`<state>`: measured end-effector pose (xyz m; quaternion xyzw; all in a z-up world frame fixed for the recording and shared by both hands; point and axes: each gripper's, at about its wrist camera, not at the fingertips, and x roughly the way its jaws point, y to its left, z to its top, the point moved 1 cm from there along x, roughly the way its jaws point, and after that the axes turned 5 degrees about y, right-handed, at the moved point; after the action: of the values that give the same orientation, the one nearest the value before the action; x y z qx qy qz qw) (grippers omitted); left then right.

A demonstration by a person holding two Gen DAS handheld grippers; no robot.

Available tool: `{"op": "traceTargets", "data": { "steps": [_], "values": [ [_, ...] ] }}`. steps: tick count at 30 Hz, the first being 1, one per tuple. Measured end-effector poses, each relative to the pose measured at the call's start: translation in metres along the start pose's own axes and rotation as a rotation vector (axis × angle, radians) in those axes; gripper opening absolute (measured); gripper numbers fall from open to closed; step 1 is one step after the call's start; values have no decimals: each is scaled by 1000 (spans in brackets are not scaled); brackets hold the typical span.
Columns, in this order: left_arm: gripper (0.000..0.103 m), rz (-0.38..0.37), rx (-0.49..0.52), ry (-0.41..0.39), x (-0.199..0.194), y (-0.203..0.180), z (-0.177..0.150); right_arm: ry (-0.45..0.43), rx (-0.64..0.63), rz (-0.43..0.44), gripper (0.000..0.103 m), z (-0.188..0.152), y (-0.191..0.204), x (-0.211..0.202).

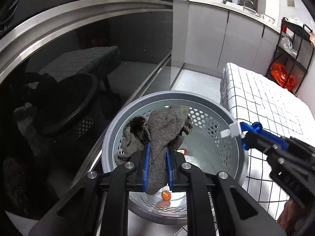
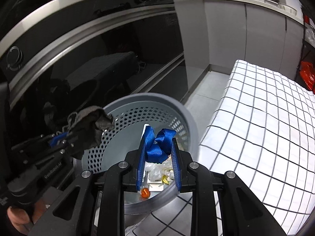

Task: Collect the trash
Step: 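Carry the cloth and strap to the basket and open both tools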

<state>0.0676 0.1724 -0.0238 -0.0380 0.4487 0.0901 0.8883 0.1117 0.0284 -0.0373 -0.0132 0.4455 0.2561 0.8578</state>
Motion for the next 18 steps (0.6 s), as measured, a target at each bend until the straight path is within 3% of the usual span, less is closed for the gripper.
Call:
{"op": "traceTargets", "data": {
  "steps": [11, 14, 18],
  "values": [
    [18, 23, -14, 13, 5, 4, 2, 3, -14, 7, 30, 0, 3, 7],
    [20, 36, -15, 9, 6, 4, 2, 0, -17, 14, 41, -1, 5, 7],
    [38, 46, -15, -4, 4, 3, 1, -18, -19, 12, 56, -2, 6, 4]
  ]
}}
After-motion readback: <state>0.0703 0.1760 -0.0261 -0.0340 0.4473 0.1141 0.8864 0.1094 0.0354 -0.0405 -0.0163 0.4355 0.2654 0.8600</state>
